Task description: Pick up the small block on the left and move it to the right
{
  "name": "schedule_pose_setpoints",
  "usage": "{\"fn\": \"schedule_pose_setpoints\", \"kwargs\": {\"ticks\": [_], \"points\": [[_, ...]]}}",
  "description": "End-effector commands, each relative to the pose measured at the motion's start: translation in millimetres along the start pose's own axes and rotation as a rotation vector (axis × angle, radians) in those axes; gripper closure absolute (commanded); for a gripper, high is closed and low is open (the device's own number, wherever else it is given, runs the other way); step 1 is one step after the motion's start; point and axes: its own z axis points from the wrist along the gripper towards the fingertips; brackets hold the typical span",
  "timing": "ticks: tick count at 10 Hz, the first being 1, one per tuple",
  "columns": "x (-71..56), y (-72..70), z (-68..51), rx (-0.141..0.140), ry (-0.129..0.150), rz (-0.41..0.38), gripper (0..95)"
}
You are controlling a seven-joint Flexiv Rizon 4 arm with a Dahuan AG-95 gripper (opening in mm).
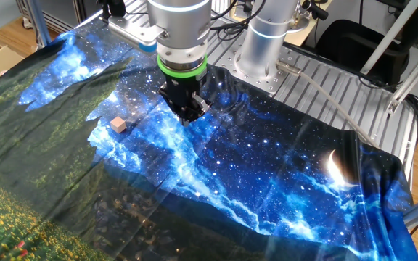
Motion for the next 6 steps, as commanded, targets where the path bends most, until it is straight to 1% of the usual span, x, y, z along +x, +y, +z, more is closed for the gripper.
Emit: {"fn": "schedule_pose_setpoints", "kwargs": {"ticks": [1,4,5,6], "points": [[-6.1,-43.2,12.0,0.034,-0.003,-0.017,95.0],[-8.8,-50.4,11.9,0.044,-0.003,-0.024,95.0],[-11.5,-56.5,12.6,0.042,-0.003,-0.028,95.0],[-15.5,-66.6,13.4,0.037,-0.003,-0.035,95.0]]}}
